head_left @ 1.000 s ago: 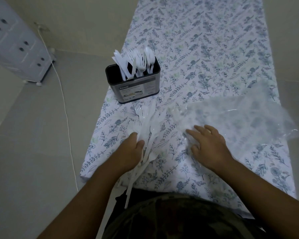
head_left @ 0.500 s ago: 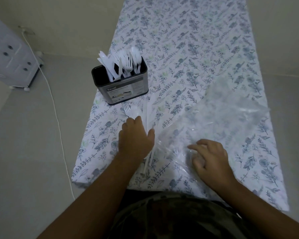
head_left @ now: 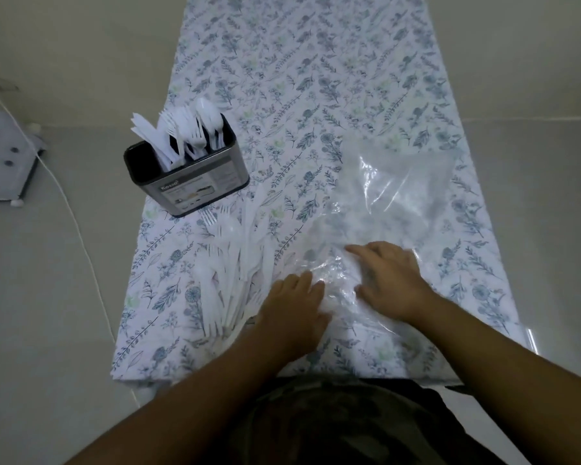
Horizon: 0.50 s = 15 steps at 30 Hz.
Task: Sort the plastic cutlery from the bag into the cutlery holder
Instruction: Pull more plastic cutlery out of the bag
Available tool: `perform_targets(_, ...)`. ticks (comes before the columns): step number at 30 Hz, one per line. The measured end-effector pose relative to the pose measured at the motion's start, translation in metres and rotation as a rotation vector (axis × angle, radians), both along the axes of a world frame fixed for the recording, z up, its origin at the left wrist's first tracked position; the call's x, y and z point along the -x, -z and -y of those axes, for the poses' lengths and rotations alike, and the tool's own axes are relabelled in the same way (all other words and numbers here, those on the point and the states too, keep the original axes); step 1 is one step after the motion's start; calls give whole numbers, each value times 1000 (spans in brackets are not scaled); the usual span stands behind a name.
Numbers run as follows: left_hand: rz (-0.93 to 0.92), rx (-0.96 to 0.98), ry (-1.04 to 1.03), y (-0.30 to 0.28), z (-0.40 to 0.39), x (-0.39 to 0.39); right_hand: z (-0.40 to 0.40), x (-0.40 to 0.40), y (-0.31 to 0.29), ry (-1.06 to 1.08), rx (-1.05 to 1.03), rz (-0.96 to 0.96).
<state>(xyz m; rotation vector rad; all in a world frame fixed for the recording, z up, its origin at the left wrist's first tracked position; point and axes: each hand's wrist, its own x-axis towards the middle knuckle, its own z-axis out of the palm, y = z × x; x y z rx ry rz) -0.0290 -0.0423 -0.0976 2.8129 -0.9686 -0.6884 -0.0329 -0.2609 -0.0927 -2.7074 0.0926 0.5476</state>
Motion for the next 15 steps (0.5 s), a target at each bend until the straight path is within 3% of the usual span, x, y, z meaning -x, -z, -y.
perform_targets(3,129,137,54,-4,10,-9,-7,1,1,74,-39,234)
perform_targets(6,75,200,44,5,15,-13,-11,-2,6,53,35,331)
perform_targets(9,7,83,70,15,18,-6,-12,-14,10,-15,106,289)
perform_targets(13,-36,48,32,19,19,4,-5,-39,11,-49,63,6)
perform_targets(15,-43,62,10,15,19,3,-4,-48,9,-74,109,36)
